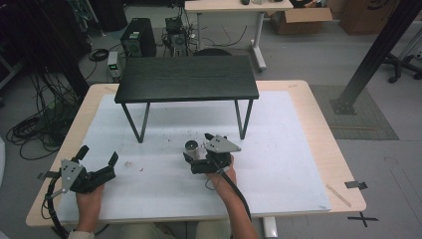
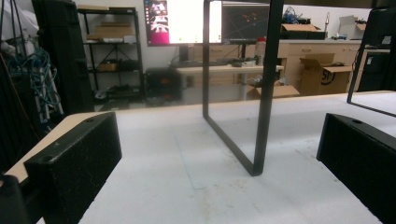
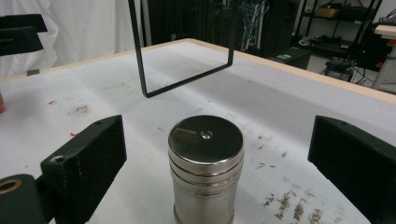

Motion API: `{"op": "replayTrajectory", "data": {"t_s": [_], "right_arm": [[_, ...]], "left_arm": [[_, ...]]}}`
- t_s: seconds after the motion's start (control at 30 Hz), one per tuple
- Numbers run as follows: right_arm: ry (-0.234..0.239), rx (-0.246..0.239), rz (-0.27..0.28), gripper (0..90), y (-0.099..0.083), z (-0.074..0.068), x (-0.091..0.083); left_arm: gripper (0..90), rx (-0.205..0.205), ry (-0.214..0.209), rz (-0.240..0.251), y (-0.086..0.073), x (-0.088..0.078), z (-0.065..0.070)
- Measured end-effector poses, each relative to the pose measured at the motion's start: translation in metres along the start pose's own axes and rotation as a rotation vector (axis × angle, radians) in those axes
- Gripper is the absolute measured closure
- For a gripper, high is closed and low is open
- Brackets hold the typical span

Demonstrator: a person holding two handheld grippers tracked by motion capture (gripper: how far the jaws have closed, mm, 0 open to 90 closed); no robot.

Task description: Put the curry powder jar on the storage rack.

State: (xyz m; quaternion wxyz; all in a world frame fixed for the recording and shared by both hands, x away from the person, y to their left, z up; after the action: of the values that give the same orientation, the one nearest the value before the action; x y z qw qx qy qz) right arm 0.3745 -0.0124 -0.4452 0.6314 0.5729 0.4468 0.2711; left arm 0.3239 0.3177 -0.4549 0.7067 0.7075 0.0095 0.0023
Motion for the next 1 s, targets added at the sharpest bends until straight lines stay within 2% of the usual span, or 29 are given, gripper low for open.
{"op": "replayTrajectory", "data": {"t_s": [0.53,0.67,1.0], "right_arm": [[0.013,0.047,-0.029,6.1,-0.012,0.004,0.013],[0.025,0.06,-0.038,8.9,-0.016,0.005,0.017],[0.052,0.057,-0.03,19.4,-0.016,0.005,0.017]], "left_arm": [[0.2,0.001,0.0,0.0,0.0,0.0,0.0],[0.2,0.001,0.0,0.0,0.0,0.0,0.0],[0.2,0.003,0.0,-0.001,0.0,0.0,0.0]]}}
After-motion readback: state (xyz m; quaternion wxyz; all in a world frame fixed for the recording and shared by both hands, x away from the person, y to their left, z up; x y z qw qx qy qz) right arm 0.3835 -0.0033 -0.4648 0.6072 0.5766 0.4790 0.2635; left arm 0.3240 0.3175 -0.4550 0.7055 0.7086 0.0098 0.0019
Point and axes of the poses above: each handheld gripper's, and its own axes: x roughly forward along the jaws, y roughly out of its top, z roughly to its right, the point moved 6 cm from there along x, roughly forward along the jaws, and after that the axes turned 13 degrees about y, right-handed, at the moved point
